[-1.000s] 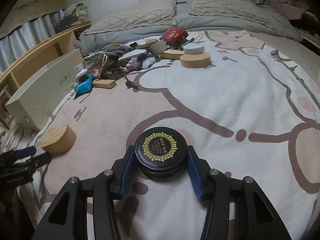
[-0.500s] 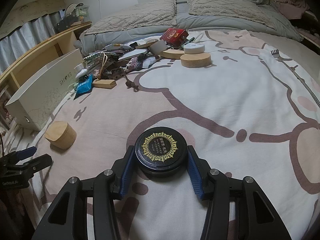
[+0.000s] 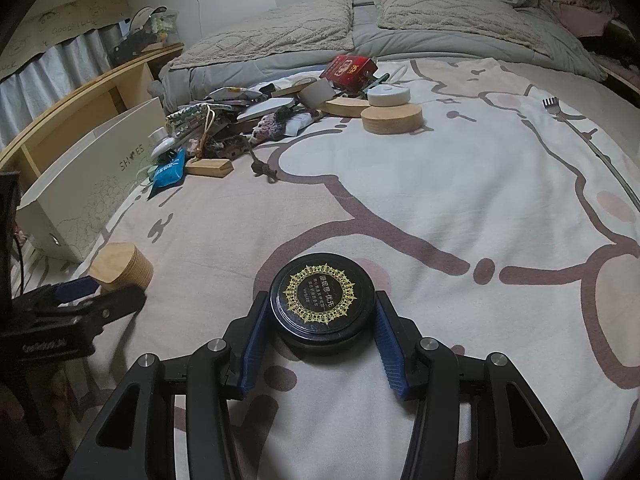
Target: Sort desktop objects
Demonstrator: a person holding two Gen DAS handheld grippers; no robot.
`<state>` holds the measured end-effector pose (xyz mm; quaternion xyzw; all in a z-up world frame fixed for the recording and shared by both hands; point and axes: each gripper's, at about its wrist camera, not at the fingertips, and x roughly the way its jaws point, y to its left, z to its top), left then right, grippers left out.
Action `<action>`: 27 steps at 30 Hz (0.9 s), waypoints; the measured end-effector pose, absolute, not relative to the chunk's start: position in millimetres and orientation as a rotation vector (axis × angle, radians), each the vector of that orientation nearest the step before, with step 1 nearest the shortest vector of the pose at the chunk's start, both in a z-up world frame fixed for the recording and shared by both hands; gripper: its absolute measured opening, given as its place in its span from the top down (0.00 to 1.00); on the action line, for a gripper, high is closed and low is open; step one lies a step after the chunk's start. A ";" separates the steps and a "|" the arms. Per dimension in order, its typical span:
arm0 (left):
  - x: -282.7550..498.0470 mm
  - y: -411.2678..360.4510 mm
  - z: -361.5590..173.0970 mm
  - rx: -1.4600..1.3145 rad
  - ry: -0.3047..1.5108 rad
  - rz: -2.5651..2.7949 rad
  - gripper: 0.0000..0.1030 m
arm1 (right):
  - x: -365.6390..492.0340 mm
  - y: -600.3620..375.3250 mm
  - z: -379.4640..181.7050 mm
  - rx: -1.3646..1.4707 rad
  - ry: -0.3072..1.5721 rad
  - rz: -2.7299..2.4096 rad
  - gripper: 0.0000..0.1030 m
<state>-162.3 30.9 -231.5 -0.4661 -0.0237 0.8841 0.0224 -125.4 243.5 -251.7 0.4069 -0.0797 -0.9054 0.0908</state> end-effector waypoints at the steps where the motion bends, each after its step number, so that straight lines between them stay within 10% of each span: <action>1: -163.9 31.4 -231.7 -1.444 -0.077 2.740 0.00 | -125.6 244.0 -251.7 1.209 -0.237 -2.691 0.51; 27: -159.0 32.6 -221.6 -1.352 -0.102 2.771 0.13 | -126.9 241.6 -248.3 1.222 -0.210 -2.703 0.51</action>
